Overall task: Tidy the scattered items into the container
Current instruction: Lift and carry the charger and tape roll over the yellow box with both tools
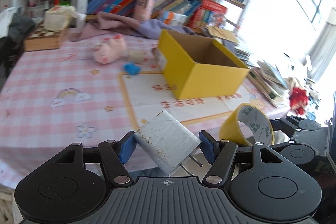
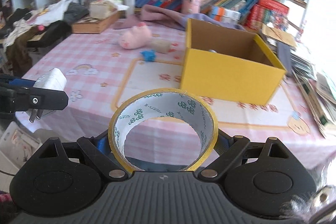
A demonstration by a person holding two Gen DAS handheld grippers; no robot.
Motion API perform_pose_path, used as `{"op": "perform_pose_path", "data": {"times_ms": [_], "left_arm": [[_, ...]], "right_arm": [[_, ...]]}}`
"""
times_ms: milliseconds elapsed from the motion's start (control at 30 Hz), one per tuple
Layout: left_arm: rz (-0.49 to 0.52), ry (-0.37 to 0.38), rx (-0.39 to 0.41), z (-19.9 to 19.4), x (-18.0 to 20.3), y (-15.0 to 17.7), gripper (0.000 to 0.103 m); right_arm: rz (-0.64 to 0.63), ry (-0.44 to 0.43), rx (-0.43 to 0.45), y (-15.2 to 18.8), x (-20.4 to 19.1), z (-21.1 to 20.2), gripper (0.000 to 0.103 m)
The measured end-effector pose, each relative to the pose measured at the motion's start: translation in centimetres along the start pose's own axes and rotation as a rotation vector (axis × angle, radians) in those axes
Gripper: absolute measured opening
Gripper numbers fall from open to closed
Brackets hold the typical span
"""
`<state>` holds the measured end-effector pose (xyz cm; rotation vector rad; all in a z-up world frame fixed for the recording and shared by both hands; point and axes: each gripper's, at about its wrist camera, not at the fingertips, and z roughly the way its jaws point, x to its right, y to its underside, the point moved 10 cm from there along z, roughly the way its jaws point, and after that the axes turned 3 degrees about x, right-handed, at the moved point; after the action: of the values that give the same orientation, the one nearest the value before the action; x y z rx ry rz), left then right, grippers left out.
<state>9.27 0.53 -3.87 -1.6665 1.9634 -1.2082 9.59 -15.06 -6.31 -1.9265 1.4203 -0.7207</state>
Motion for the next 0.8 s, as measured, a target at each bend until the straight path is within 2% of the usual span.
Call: {"op": "perform_pose_path", "data": {"times_ms": [500,800], "left_arm": [[0.095,0.165,-0.066,4.0,6.3,-0.2,0.065],[0.11,0.232,-0.082,6.0,9.1,-0.6,0.065]], "right_arm": [[0.138,0.152,-0.051,3.1,6.5,-1.8,0.091],[0.177,0.188,-0.065,3.5,9.5,-2.0,0.091]]}}
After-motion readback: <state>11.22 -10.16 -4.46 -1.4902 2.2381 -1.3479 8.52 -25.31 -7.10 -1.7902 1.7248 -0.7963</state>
